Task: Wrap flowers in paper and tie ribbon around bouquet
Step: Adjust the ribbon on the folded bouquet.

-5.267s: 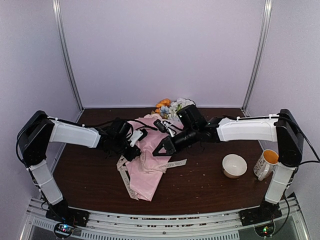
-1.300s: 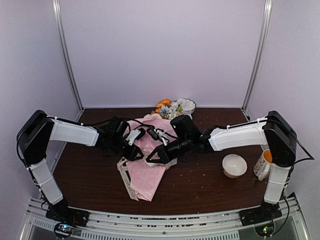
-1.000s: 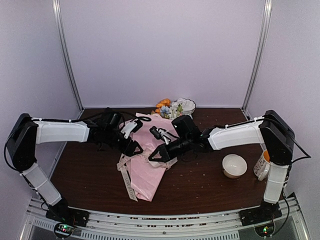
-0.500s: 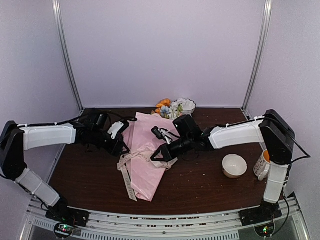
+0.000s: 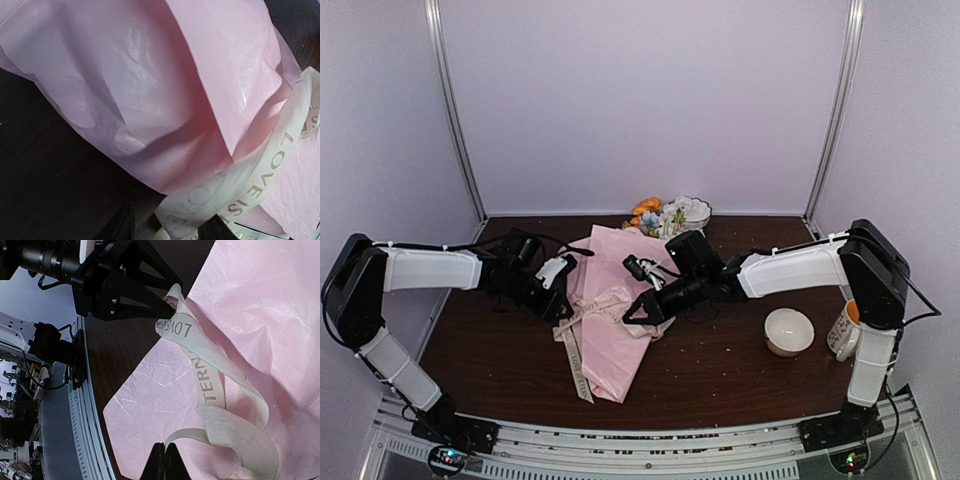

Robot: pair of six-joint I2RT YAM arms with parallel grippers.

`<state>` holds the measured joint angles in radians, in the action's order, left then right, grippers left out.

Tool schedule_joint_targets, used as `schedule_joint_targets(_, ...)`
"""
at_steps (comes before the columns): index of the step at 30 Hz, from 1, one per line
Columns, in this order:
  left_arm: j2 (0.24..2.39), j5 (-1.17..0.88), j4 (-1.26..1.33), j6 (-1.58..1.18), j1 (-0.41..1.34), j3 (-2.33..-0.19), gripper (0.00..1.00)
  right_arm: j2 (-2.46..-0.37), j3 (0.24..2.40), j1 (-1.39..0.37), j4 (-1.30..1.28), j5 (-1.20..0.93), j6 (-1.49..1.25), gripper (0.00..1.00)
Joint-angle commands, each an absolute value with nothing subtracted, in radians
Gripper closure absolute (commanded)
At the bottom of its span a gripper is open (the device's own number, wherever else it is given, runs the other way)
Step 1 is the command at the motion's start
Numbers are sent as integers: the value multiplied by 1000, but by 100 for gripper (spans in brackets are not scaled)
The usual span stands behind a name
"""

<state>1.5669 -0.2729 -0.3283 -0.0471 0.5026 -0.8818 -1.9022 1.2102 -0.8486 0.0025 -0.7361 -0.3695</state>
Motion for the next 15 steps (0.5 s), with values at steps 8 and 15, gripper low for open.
schedule_joint_targets(8,1614,-247,-254,-64,480,-896,94,-1868,1215,-848,-45,-728,-337,100)
schedule_joint_targets(15,1512,-133,-191,-101,423,-851,100,-1769,1133,-848,-112,-791,-252,100)
